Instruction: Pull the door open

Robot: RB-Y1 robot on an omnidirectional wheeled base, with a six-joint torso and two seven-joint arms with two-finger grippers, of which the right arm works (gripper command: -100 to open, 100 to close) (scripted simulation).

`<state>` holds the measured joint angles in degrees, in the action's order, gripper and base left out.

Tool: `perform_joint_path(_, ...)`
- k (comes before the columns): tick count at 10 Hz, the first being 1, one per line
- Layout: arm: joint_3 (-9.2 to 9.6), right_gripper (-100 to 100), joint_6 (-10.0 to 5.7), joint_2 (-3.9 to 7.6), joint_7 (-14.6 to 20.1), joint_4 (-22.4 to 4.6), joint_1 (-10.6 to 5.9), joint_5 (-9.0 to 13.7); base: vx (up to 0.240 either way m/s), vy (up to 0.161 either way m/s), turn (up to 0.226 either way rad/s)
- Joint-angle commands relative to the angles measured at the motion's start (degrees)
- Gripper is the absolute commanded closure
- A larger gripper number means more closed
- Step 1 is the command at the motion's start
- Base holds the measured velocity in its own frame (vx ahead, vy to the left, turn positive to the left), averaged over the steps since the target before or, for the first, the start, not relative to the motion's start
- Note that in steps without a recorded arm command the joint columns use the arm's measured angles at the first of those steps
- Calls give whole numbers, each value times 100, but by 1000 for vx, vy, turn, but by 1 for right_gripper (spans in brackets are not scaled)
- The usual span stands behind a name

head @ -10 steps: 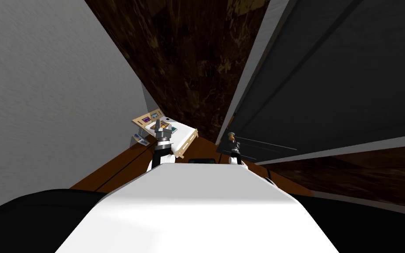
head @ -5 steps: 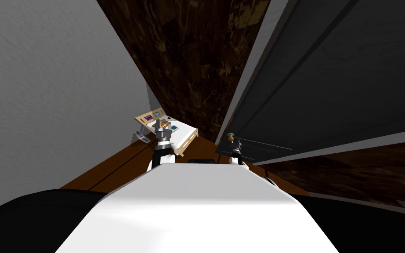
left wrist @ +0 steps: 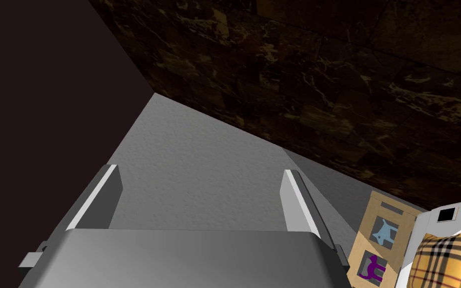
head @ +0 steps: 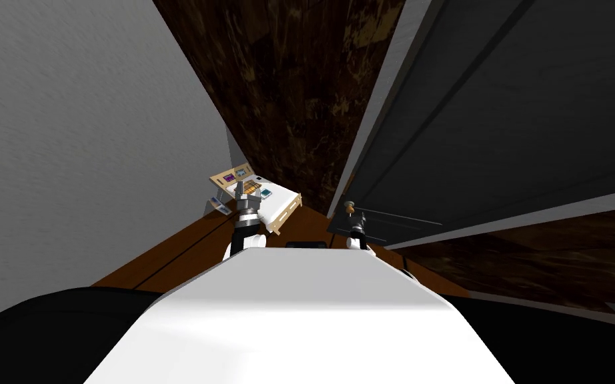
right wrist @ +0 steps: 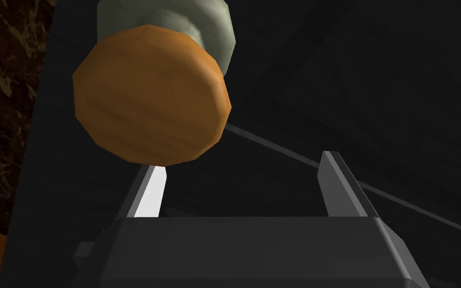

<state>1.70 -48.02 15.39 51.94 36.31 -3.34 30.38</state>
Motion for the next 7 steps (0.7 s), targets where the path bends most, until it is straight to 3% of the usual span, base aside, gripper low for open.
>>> perform_joint_path(1, 128, -100, -55, -148, 238, 117, -35, 44, -62, 19, 131)
perform_joint_path(2, 128, -100, -55, -148, 238, 117, -35, 44, -39, 40, 84)
perform_joint_path(4, 180, -100, -36, -215, 590, 208, -22, 208, -61, 31, 24)
perform_joint_path(7, 256, -100, -6, -315, 1078, 345, -4, 454, -105, -32, 49)
